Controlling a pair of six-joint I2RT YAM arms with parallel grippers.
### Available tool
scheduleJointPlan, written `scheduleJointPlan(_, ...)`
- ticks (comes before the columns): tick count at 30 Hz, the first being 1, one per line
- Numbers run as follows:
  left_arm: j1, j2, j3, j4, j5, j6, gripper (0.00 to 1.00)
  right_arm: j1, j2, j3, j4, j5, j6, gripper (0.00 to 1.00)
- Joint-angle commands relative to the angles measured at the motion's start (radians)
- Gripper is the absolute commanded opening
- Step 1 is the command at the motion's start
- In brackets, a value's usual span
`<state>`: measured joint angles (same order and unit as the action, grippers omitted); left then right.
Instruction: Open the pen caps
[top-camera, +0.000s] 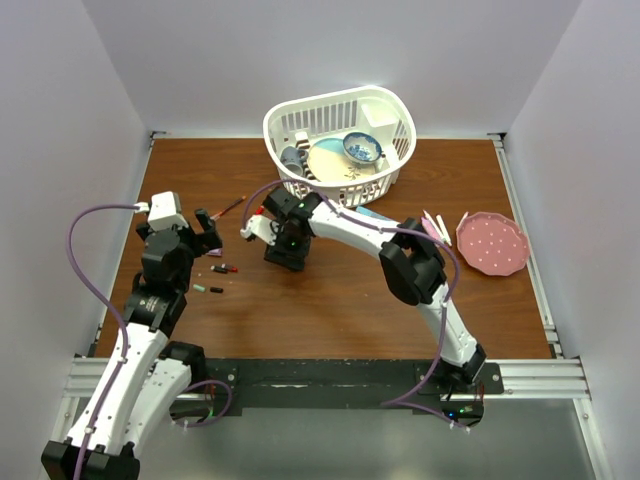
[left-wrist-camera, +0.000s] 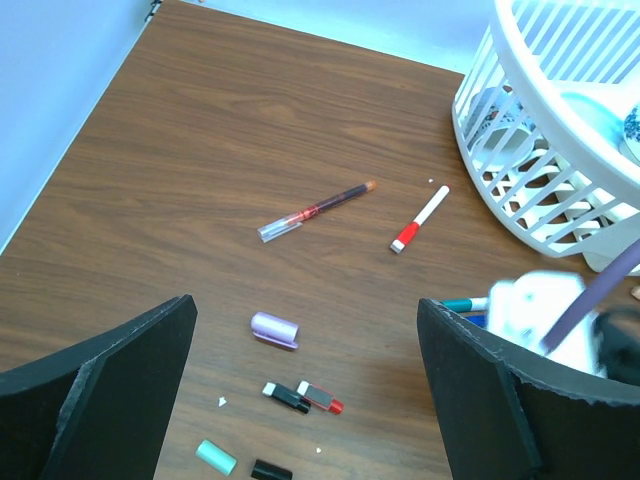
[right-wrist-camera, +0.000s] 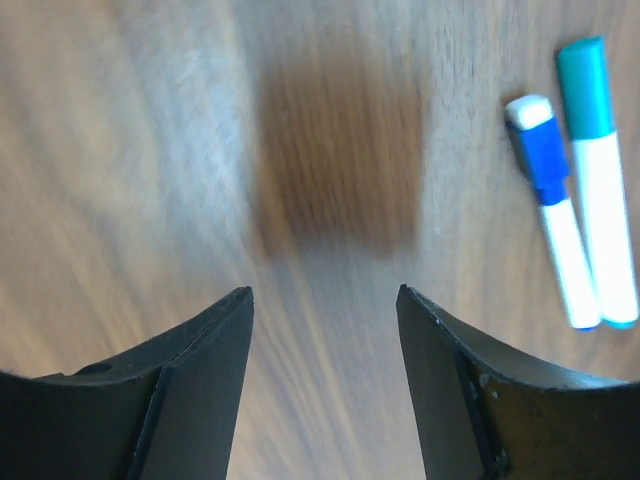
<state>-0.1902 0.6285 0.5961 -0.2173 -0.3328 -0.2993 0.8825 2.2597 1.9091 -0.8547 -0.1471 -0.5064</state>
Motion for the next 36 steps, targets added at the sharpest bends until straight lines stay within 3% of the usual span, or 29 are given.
scheduleJointPlan(1,0.009,-0.012,0.010,0.052,0.021,0.006,0.98,-0.105,-0.048,0.114,-0.119,-0.203,-0.310,0.64)
scheduleJointPlan(4,0.011,-0.012,0.010,0.056,0.029,0.011,0.98,-0.125,-0.083,0.045,-0.103,-0.261,-0.511,0.63)
scheduleJointPlan(7,0.012,-0.012,0.010,0.058,0.040,0.014,0.98,-0.126,-0.112,-0.010,-0.035,-0.224,-0.557,0.64)
scheduleJointPlan(12,0.017,-0.010,0.008,0.065,0.061,0.020,0.98,-0.129,-0.064,0.079,-0.071,-0.154,-0.514,0.59)
scheduleJointPlan(14,0.018,-0.010,0.007,0.068,0.064,0.022,0.98,-0.134,-0.077,0.056,-0.072,-0.121,-0.466,0.52)
scheduleJointPlan(17,0.020,-0.013,0.007,0.067,0.069,0.023,0.98,-0.166,-0.156,-0.060,-0.053,-0.118,-0.388,0.41)
scheduleJointPlan(20,0.020,-0.018,0.005,0.072,0.080,0.025,0.98,-0.220,-0.314,-0.259,0.028,-0.138,-0.313,0.40)
scheduleJointPlan(25,0.024,-0.018,0.004,0.076,0.100,0.025,0.98,-0.344,-0.549,-0.533,0.190,-0.193,-0.171,0.45)
scheduleJointPlan(30,0.026,-0.016,0.005,0.078,0.109,0.023,0.98,-0.592,-0.684,-0.746,0.445,-0.238,0.023,0.57)
scheduleJointPlan(36,0.026,0.004,0.005,0.073,0.112,0.023,0.98,-0.657,-0.654,-0.863,0.692,-0.189,-0.087,0.62)
